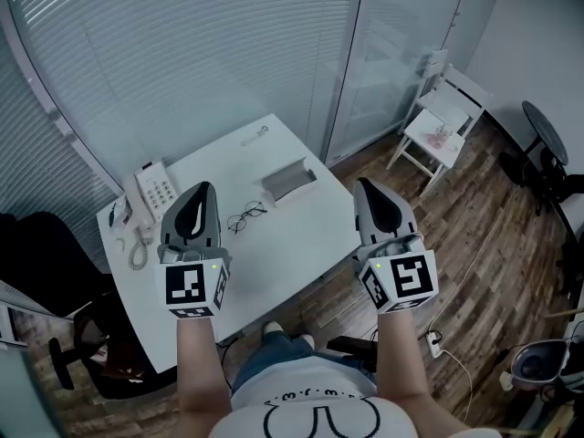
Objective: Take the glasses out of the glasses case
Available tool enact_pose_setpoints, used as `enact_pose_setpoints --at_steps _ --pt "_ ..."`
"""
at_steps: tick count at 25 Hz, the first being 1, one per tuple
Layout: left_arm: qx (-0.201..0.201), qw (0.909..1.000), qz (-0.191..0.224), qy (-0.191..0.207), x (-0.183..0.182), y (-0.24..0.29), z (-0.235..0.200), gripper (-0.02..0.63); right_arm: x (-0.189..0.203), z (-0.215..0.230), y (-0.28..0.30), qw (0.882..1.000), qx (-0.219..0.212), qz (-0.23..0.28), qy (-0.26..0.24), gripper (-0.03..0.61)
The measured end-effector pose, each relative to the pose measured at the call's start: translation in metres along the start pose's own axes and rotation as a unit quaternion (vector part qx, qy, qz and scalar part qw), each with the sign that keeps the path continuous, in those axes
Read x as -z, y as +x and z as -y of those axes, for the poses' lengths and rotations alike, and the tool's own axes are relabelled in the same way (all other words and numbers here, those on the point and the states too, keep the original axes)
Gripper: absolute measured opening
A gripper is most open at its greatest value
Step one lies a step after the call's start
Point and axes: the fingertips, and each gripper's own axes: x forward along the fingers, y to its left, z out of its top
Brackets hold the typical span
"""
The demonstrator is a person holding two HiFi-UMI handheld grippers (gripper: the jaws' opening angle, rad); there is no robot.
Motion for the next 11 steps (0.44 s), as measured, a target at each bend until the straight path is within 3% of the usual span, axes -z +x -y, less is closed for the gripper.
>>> enact_pose_setpoints --at_steps 11 --pt "-0.008 0.9999 -0.005 0.004 0.0 -0.023 0.023 0.015 -0.002 0.007 -0.031 1.0 0.004 0.011 0.007 0.009"
